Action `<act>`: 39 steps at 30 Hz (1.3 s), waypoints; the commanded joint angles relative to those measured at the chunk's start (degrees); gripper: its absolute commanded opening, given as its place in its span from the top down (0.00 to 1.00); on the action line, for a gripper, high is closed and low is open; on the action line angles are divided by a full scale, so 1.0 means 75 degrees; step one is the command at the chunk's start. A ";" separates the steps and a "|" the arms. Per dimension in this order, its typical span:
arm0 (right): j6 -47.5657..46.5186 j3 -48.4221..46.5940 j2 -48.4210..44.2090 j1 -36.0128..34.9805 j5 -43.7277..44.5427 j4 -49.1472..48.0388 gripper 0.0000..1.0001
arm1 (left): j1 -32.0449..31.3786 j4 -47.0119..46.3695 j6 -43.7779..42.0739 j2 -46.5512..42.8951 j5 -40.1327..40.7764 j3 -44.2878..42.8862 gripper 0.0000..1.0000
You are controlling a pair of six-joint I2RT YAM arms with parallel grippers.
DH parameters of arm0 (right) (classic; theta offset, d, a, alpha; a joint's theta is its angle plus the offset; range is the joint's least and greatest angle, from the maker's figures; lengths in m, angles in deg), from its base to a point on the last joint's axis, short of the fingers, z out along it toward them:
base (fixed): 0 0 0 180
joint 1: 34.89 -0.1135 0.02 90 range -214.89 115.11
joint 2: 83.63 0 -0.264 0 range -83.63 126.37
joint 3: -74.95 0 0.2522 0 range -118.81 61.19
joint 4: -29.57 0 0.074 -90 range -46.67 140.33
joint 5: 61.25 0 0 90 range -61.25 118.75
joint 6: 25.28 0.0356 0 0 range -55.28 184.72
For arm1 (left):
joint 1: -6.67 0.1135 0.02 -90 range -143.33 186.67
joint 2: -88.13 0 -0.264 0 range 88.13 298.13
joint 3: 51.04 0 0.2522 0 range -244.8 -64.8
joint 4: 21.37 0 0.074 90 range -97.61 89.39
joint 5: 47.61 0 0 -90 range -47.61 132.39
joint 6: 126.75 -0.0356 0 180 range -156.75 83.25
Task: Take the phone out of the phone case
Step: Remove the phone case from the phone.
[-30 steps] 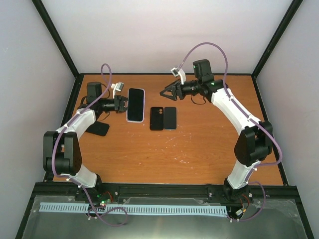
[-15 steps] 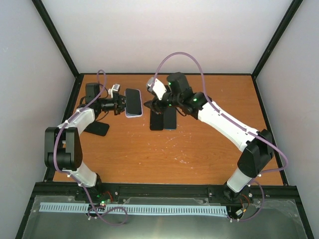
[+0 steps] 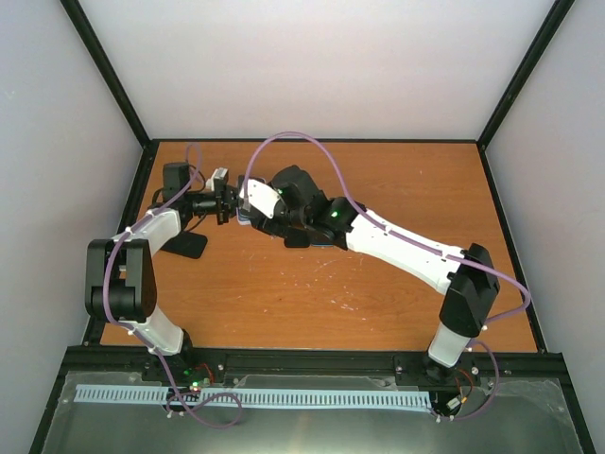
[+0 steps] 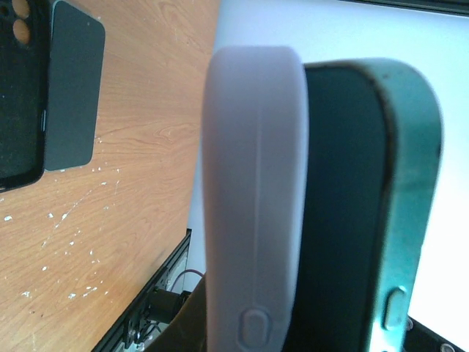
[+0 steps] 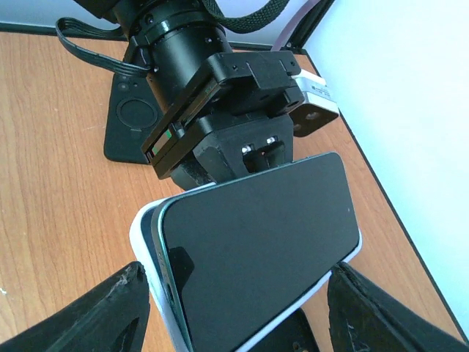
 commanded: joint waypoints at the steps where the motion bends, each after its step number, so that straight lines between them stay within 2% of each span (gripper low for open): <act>1: -0.0311 -0.0325 0.0217 -0.0226 0.0553 -0.0293 0.35 | 0.0060 -0.0348 0.0272 -0.0209 -0.0304 -0.0094 0.99; 9: -0.0491 -0.0364 0.0448 -0.0506 0.0779 -0.0377 0.35 | 0.0066 -0.0342 0.0286 -0.0244 -0.0317 -0.0070 0.99; 21: -0.1199 -0.0011 0.0700 -0.0644 0.2298 -0.1311 0.42 | 0.0061 -0.0369 0.0327 -0.0326 -0.0329 -0.0023 0.99; 34: -0.2326 0.0498 0.1062 -0.0937 0.3236 -0.2375 0.36 | 0.0063 -0.0349 0.0311 -0.0316 -0.0320 -0.0023 0.99; 39: -0.2856 0.0626 0.1210 -0.0934 0.3701 -0.3081 0.43 | 0.0060 -0.0307 0.0240 -0.0436 -0.0284 0.0020 0.99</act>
